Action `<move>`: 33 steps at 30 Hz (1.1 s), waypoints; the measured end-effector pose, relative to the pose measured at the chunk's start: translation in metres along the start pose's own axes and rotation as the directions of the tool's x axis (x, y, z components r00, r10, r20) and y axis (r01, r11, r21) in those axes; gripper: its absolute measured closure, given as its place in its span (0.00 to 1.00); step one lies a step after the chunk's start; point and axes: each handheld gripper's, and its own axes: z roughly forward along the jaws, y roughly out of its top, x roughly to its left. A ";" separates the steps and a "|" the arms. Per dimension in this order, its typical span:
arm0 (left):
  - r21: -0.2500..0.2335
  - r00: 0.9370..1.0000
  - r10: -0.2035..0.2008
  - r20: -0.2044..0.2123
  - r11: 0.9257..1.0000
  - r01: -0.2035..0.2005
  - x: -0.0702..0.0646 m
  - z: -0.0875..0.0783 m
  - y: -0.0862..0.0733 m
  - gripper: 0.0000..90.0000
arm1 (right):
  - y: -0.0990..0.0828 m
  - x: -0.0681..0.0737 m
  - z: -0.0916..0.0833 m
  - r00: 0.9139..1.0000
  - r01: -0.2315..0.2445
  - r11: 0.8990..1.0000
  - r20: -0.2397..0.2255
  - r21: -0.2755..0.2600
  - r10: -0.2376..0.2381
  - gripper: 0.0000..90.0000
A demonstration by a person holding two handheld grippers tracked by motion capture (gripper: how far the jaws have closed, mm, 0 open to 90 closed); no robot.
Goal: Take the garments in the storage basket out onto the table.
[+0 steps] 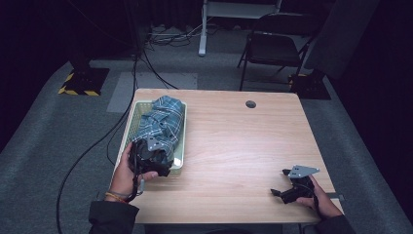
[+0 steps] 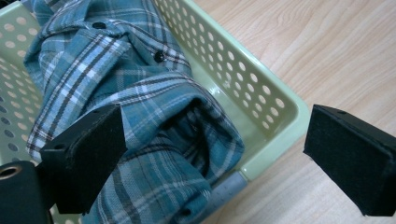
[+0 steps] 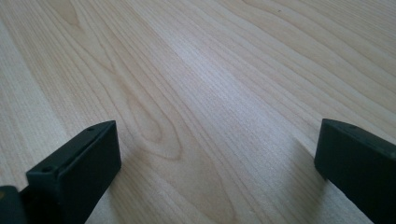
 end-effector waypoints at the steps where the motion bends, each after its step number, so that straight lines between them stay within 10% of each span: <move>1: 0.000 1.000 -0.003 -0.001 1.000 0.003 0.000 0.000 0.001 0.06 | 0.000 0.000 0.000 1.000 0.000 1.000 0.000 0.000 0.000 0.01; 33: 0.062 0.998 -0.034 -0.045 0.997 0.037 0.024 0.030 0.025 0.04 | 0.000 0.000 0.000 1.000 0.000 1.000 0.000 0.000 0.000 0.01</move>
